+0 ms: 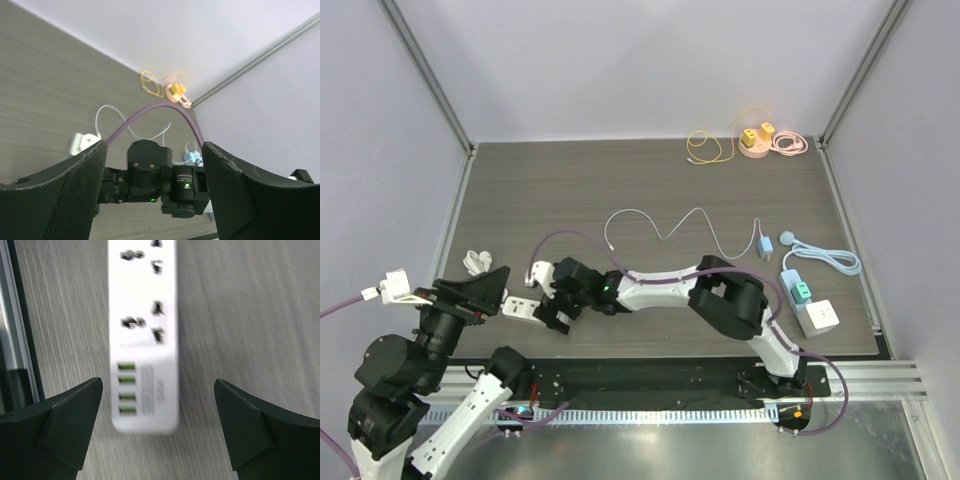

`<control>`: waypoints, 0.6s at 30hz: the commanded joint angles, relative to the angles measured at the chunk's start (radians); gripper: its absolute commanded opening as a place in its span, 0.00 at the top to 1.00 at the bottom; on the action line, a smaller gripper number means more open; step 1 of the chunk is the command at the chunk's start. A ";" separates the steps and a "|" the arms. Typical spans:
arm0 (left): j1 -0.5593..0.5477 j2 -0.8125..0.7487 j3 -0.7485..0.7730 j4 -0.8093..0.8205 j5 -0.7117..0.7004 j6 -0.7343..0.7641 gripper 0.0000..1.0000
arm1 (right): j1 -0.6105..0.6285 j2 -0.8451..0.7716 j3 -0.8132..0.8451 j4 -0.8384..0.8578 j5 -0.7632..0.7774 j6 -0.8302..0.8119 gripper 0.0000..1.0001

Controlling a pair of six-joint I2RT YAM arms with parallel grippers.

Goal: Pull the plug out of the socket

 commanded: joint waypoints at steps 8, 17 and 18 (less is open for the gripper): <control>0.005 0.162 -0.023 0.324 0.176 0.124 0.22 | -0.186 -0.501 -0.163 -0.209 0.330 0.300 0.00; 0.005 0.406 -0.136 0.481 0.441 0.113 0.16 | -0.582 -0.828 -0.388 -0.720 0.619 0.686 0.00; 0.005 0.444 -0.153 0.542 0.467 0.101 0.16 | -0.638 -0.886 -0.413 -0.748 0.619 0.702 0.01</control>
